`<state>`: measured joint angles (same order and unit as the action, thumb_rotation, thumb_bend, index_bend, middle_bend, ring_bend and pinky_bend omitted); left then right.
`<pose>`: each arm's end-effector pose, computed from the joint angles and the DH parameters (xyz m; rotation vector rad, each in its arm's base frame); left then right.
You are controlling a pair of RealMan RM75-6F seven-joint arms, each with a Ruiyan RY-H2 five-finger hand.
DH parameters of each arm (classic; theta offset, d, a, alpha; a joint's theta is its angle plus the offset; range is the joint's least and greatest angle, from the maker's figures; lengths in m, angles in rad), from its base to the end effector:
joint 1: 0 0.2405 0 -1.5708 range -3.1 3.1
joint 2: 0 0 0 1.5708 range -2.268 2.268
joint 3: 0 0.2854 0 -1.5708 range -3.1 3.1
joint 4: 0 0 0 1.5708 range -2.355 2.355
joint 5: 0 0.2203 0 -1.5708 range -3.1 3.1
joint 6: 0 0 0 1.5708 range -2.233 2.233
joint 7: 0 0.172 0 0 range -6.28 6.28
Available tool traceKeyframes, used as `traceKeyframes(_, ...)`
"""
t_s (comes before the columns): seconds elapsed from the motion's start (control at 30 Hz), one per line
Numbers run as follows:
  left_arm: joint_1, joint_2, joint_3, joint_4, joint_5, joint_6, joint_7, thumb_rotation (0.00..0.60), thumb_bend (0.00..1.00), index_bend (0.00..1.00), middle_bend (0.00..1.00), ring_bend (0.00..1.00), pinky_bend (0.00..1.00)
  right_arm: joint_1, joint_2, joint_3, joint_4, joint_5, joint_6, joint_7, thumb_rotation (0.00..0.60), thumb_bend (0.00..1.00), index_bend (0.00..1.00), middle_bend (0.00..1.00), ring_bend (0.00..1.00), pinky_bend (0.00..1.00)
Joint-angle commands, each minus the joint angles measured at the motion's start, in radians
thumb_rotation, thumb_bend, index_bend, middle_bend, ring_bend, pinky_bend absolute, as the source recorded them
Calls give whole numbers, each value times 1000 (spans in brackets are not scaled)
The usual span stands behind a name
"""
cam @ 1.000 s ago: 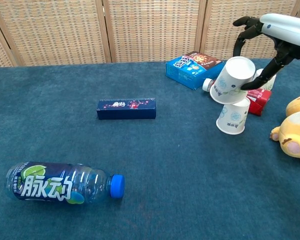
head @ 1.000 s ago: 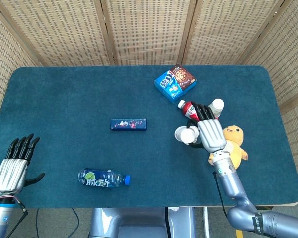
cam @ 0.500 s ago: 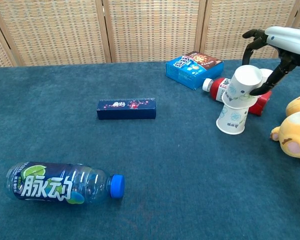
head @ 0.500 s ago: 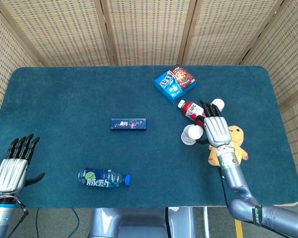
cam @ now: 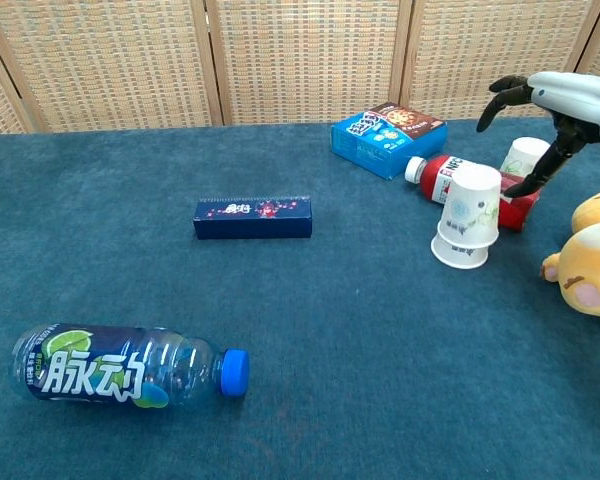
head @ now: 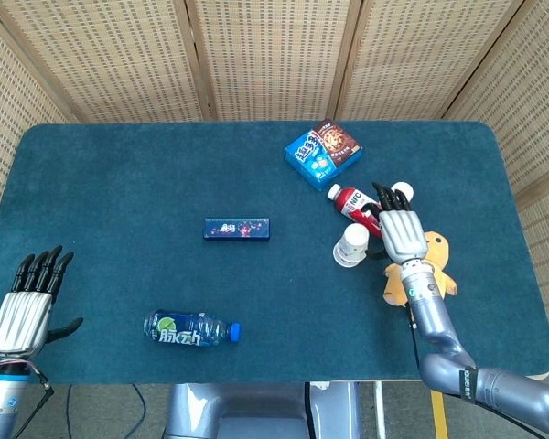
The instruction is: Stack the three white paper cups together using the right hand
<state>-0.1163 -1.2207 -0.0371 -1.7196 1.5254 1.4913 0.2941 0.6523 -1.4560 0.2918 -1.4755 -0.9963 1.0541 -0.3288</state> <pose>-0.2972 0.2157 0.1168 -1.4692 -0.8105 -0.8791 -0.2099 -0.4189 0.0399 1.5325 -0.9935 0.9435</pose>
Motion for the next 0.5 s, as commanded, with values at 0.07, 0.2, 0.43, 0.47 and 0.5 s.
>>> traceKeyframes(0.07, -1, 0, 0, 1, -1, -3, 0, 600, 24, 0, 0, 0, 3, -5, 8, -8, -2, -2, 1, 2, 600, 196, 282, 0, 0, 0)
traceKeyframes(0.2, -1, 0, 0, 1, 1, 0, 0, 600, 24, 0, 0, 0, 3, -9, 28, -6, -19, -12, 14, 4, 600, 196, 281, 0, 0, 0)
traceKeyframes(0.43, -1, 3, -4, 0, -8, 0, -5, 600, 24, 0, 0, 0, 3, 16, 97, 36, -46, 9, 0, -18, 600, 195, 282, 0, 0, 0)
traceKeyframes(0.47, -1, 3, -5, -1, -8, 1, -5, 600, 24, 0, 0, 0, 4, 21, 106, 42, -45, 14, -5, -24, 600, 195, 281, 0, 0, 0)
traceKeyframes(0.5, 0, 4, -6, -2, -7, 3, -5, 600, 24, 0, 0, 0, 3, 30, 116, 49, -41, 24, -13, -33, 600, 195, 281, 0, 0, 0)
